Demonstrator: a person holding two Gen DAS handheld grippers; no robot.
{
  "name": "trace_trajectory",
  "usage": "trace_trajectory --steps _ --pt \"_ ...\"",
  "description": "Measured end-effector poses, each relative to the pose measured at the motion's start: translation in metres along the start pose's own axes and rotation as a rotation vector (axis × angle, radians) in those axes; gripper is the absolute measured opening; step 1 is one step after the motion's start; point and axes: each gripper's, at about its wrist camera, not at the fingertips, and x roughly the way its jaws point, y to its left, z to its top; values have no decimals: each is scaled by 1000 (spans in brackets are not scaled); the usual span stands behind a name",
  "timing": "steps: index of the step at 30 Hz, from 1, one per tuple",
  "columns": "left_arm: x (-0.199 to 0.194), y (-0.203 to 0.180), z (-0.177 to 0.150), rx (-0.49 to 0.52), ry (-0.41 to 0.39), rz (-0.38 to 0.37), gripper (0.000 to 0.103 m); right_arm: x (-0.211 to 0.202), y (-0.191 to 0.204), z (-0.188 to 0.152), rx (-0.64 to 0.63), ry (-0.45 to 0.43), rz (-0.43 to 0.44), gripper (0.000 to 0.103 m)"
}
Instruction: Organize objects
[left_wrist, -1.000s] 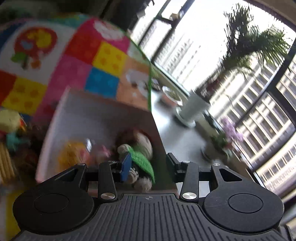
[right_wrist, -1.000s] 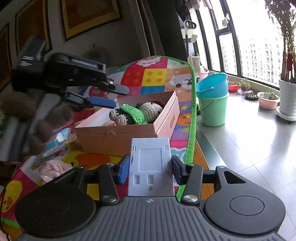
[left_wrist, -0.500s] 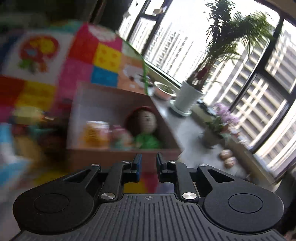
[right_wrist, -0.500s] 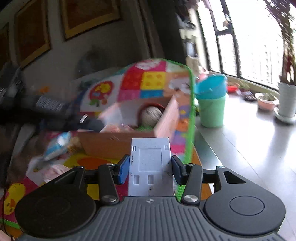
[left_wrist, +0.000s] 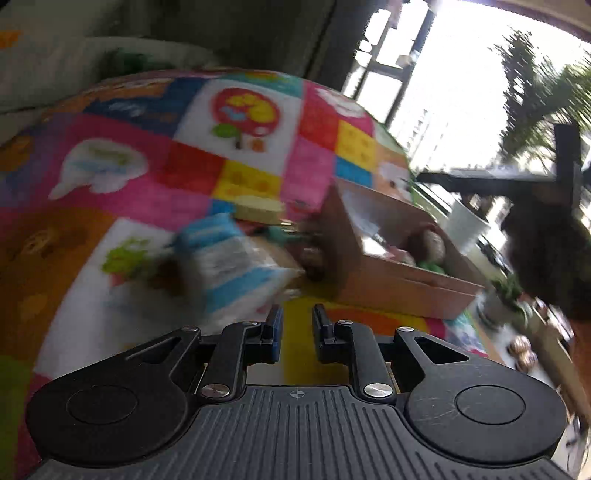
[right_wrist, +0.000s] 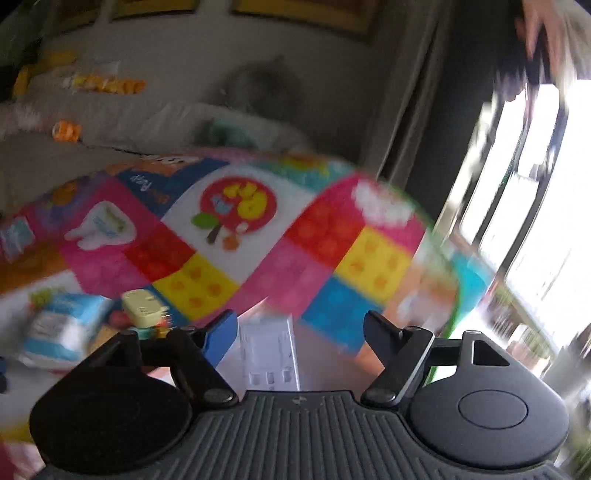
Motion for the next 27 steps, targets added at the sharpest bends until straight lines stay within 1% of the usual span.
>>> trace_trajectory --steps 1,2,4,6,8,9,13,14,16,18,20,22,24,26,27 --pt "-1 10 -1 -25 -1 17 19 -2 -2 -6 41 19 31 82" --pt "-3 20 -1 -55 1 35 19 -7 -2 -16 78 36 41 84" --pt "-1 38 0 -128 0 69 19 -19 2 -38 93 50 38 85" --pt "0 49 4 -186 -14 77 18 -33 11 -60 92 60 34 87" --pt "4 53 9 -230 -25 67 18 -46 22 -80 94 58 44 96" --pt "6 53 12 -248 -29 62 19 -53 28 -90 103 55 50 98" --pt "18 43 31 -283 -66 57 19 -70 53 -120 134 26 81 101" --pt "25 38 37 -277 -68 68 19 -71 59 -128 164 23 93 101" --pt "42 31 47 -239 -41 113 19 -70 65 -138 219 29 116 101" --pt "64 24 54 -187 12 191 18 -66 70 -144 257 34 133 101" --pt "74 16 56 -126 -10 237 19 -65 71 -148 266 28 138 101" --pt "83 8 59 -68 -14 283 19 -65 70 -152 276 27 150 102" --pt "91 2 61 -36 -27 319 19 -60 70 -158 292 46 166 103" --pt "98 0 64 -13 -38 344 19 -55 70 -165 309 85 179 103" --pt "101 -2 65 -2 -42 354 20 -55 67 -165 319 81 187 103"
